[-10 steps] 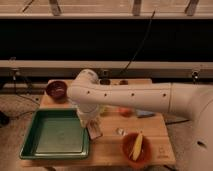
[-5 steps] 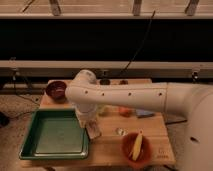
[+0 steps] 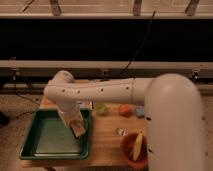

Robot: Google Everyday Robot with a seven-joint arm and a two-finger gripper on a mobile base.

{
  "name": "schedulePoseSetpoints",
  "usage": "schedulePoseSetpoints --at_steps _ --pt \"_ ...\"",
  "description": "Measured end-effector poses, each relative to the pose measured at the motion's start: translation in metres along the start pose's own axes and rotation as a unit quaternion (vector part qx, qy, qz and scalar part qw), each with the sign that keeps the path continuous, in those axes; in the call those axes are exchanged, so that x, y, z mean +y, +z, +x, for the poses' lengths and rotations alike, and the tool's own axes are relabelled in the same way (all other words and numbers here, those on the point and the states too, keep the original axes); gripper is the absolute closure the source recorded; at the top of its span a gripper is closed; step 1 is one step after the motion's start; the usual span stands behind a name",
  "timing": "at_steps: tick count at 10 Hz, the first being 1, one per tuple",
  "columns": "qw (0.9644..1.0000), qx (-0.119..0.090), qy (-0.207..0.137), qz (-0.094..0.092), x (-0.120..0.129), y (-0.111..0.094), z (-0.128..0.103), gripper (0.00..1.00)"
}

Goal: Wipe tray with eraser

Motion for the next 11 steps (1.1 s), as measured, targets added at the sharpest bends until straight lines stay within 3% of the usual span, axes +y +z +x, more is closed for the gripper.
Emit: schedulePoseSetpoints --at_steps 5,8,11 --pt "0.9992 -0.034 -0.022 0.002 -0.006 0.047 0.03 1.0" --pt "0.9987 -0.047 -0.018 0.003 0.001 0.062 0.034 1.0" --pt "0.9977 -0.057 -0.035 0.004 -0.02 0.073 0.043 1.0"
